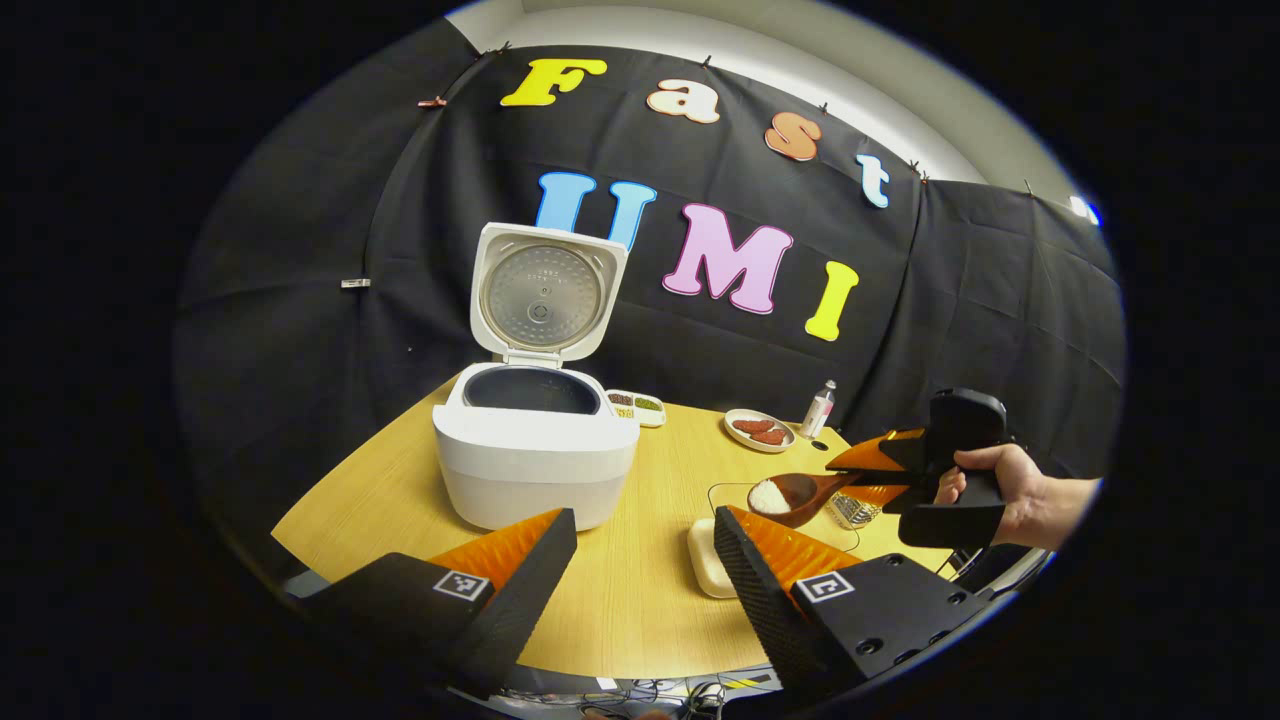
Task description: Close the left gripper, press the button to open the rice cooker; take a wooden spoon from the chopstick holder with the right hand, scoop a spoonful of rice and pour it into the rice cooker, then put the wooden spoon back into the chopstick holder.
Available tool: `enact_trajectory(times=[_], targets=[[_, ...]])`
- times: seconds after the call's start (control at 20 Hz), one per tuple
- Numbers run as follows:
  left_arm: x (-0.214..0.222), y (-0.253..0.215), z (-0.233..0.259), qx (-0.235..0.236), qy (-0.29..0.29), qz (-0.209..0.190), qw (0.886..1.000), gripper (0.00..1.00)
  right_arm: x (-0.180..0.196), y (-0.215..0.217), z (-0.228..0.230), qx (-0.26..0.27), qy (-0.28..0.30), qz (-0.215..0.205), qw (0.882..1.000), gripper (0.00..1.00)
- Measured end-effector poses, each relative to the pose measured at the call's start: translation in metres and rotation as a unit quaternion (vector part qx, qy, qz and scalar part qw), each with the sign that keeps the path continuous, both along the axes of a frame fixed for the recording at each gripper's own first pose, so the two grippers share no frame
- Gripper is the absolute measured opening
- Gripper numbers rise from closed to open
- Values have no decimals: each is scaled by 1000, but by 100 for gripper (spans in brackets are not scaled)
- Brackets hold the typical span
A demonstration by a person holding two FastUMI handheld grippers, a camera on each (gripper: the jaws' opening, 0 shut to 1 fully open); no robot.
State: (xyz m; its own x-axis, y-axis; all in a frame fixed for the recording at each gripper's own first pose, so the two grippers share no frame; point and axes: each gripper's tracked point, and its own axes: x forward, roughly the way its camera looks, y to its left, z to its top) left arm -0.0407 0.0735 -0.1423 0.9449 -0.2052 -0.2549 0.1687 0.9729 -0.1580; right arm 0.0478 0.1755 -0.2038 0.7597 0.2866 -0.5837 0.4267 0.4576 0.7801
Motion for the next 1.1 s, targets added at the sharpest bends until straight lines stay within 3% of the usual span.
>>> enact_trajectory(times=[0.2, 0.25, 0.3, 0.7, 1.1], targets=[[-2, 13, -2, -11, 1, 19, 1000, 95, 13, 30, 16, 22, -7, 7, 1000, 17], [-3, 15, -2, -16, 2, 23, 1000, 95, 16, 42, 21, 32, -10, 12, 999, 12], [-5, 18, -4, -19, 2, 25, 999, 95, 19, 52, 27, 41, -14, 16, 999, 17], [-1, 47, -8, -27, 3, 54, 998, 95, 58, 122, 61, 79, -37, 39, 995, 17], [9, 68, -1, -43, -1, 76, 996, 95, 112, 185, 83, 85, -69, 51, 993, 17]])
